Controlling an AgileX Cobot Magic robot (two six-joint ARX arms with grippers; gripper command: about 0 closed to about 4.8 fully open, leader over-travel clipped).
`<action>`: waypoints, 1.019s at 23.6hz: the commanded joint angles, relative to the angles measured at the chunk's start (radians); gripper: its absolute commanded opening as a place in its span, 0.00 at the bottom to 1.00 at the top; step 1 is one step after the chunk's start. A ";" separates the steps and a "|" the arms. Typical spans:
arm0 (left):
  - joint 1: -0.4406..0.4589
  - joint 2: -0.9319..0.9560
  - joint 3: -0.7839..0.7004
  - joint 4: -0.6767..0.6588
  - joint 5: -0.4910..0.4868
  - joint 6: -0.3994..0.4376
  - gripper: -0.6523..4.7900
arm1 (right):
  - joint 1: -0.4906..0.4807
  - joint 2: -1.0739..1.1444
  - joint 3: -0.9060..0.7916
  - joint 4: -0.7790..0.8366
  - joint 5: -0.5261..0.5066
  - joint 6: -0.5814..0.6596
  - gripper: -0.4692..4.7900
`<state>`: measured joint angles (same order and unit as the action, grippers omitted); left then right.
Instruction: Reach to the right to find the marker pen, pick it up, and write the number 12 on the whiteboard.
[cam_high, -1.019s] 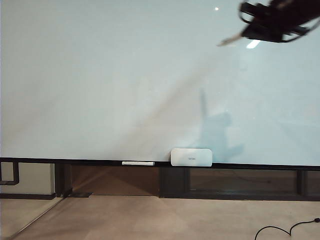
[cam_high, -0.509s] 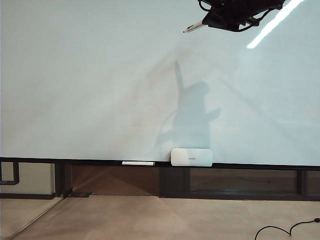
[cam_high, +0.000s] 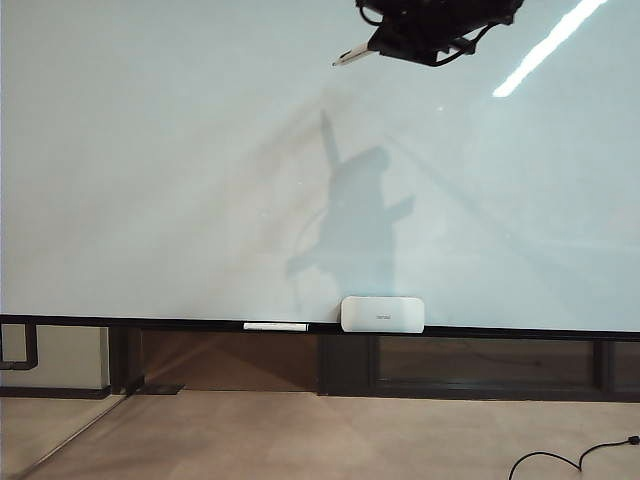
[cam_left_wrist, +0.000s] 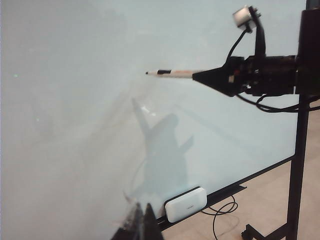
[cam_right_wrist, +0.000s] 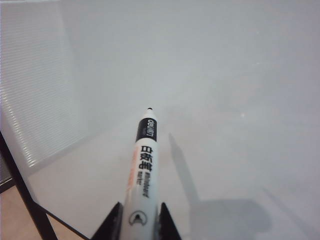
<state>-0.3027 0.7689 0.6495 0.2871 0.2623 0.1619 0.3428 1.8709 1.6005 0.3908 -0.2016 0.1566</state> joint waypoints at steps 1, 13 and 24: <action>-0.001 -0.002 0.024 -0.023 0.007 0.025 0.11 | 0.022 0.019 0.051 0.005 0.019 -0.004 0.09; 0.000 -0.002 0.040 -0.009 0.011 0.056 0.11 | 0.027 0.034 0.090 0.019 0.055 -0.034 0.09; 0.114 0.001 0.043 -0.007 0.109 0.016 0.11 | 0.022 0.123 0.223 -0.020 0.069 -0.026 0.09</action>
<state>-0.2134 0.7708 0.6865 0.2653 0.3271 0.2066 0.3641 1.9938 1.7966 0.3550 -0.1318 0.1261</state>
